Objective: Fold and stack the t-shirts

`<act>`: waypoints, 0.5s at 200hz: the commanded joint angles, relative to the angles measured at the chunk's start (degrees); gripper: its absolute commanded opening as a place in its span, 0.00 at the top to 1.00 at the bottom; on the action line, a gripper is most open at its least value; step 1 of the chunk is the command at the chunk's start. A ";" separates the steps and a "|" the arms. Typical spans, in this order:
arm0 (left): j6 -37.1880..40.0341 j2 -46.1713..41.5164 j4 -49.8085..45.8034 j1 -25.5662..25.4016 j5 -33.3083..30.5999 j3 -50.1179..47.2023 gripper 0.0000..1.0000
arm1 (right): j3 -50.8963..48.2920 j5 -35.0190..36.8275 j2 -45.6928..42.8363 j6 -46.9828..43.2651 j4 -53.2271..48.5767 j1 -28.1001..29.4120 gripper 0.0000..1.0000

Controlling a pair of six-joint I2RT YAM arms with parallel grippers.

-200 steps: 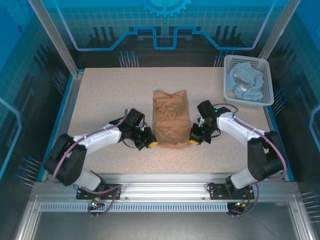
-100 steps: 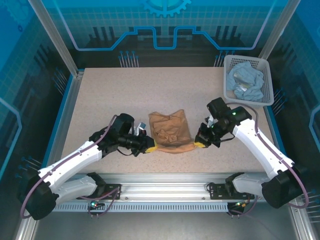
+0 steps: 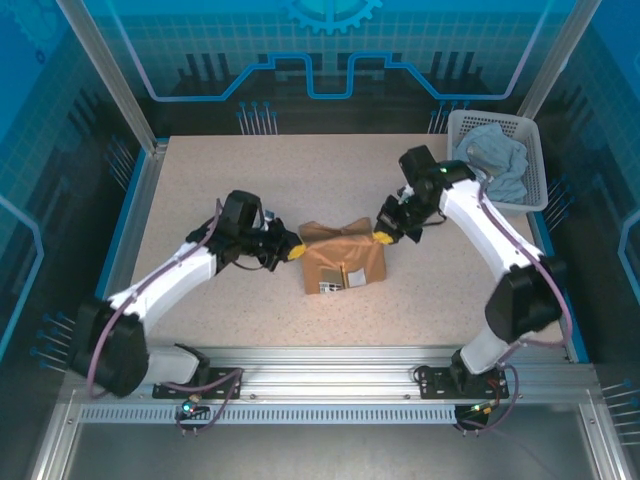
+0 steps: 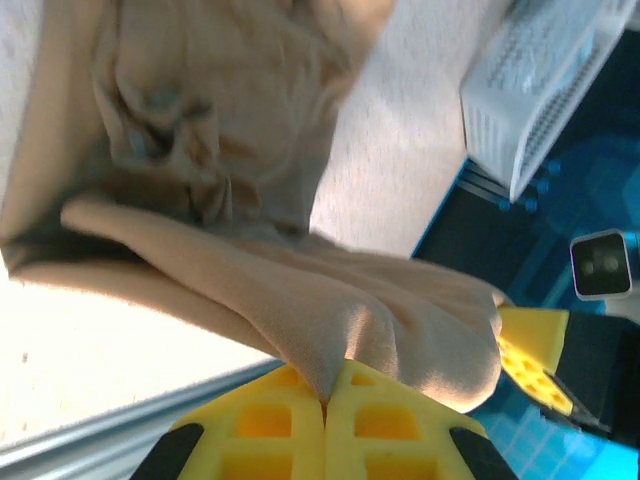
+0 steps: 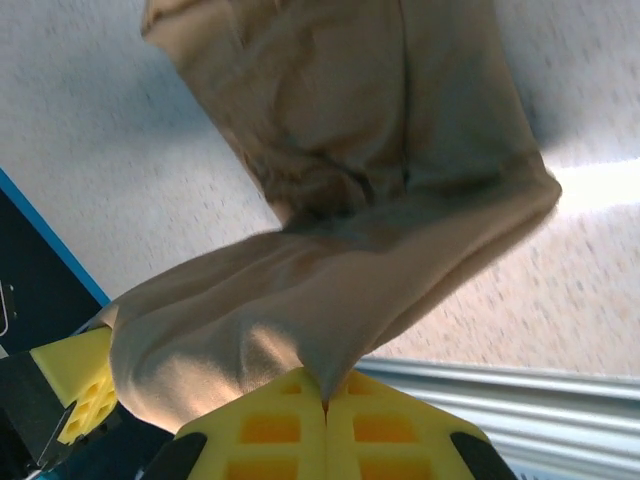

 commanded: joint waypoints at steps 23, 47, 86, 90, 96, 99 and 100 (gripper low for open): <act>2.92 20.45 4.56 5.90 0.83 12.48 0.96 | 17.00 2.53 22.55 -1.01 3.26 -2.92 0.98; 7.00 31.49 2.83 8.29 0.13 23.68 0.62 | 26.48 5.46 31.64 -3.59 5.07 -4.18 0.67; 10.01 26.58 3.52 8.05 -2.81 22.83 0.51 | 25.13 9.73 28.55 -8.10 4.90 -5.15 0.41; 10.66 25.12 2.69 7.83 -3.31 21.75 0.51 | 23.26 9.90 27.13 -8.43 5.54 -5.12 0.41; 11.17 23.10 1.48 7.45 -3.80 19.76 0.52 | 19.42 10.06 24.47 -8.60 6.97 -5.03 0.41; 11.18 21.93 1.01 7.38 -4.11 18.58 0.53 | 17.34 10.07 23.06 -8.65 7.85 -4.94 0.42; 11.12 21.54 0.95 7.31 -4.11 18.18 0.53 | 16.73 10.07 22.56 -8.65 8.09 -4.94 0.42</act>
